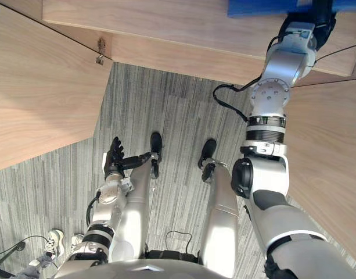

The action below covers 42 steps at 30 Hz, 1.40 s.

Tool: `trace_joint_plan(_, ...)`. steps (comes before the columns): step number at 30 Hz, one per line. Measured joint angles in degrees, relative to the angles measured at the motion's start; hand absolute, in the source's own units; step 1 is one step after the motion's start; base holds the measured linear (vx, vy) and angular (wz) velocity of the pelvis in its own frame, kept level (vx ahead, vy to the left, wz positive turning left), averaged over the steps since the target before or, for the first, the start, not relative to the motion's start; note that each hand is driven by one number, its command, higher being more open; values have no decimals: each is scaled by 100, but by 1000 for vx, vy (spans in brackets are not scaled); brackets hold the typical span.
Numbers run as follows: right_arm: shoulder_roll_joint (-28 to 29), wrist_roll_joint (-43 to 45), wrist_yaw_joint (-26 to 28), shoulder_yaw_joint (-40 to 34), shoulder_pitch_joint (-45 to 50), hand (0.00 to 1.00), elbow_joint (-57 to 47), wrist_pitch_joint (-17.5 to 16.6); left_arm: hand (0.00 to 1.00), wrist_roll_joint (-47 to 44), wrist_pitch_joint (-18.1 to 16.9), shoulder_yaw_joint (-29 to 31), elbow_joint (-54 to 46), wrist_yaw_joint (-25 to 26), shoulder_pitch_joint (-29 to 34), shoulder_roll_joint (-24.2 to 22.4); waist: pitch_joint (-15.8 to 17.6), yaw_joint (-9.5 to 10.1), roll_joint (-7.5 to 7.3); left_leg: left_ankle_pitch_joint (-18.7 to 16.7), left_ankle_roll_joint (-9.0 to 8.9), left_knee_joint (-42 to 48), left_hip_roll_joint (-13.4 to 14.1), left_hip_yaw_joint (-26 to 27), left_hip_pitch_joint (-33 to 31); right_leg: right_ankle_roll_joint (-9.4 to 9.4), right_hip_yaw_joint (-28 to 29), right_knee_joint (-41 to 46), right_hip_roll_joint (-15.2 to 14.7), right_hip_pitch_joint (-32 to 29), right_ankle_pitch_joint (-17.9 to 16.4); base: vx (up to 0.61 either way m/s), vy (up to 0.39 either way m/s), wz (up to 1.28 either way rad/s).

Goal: Walk over to the cabinet, pick up the folder, carry it to the office cabinet, place the folder inside the office cabinet, then close the office cabinet door

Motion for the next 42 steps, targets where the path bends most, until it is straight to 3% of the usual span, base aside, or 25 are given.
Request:
trace_joint_plan(13,-218,-13,73,332,-5,100,15,54,100,0,11,-51,9,13,-2,-49,-39,-16,2,13,-6,-26,12,23,67,2,-8,-62,10,75,34,0,0,0)
trace_joint_plan(22,-473,-20,511,974,-286,100,648,469,100,-7,13,-52,14,-70,-1,-44,-39,-52,3,50,12,-88,32,76,77,0,5,-149,26,75,104,0,0,0)
trace_joint_plan(29,-1001,-18,736,1343,-341,100,1007,730,100,-103,10,-51,17,-108,15,-22,-40,-65,3,206,38,-298,16,124,92,12,5,-364,32,83,268,-11,2,0)
trace_joint_plan(37,-1824,-134,1637,2211,169,100,932,985,100,-97,7,-214,19,-311,105,127,-45,-107,-8,237,52,-332,24,148,180,10,-2,-418,39,190,303,-23,-1,0)
trace_joint_plan(42,-2229,-552,2368,2824,704,100,857,1314,100,-93,5,-263,19,-534,234,313,-53,-155,-22,227,69,-318,66,252,203,26,37,-439,57,191,315,-7,-3,-4)
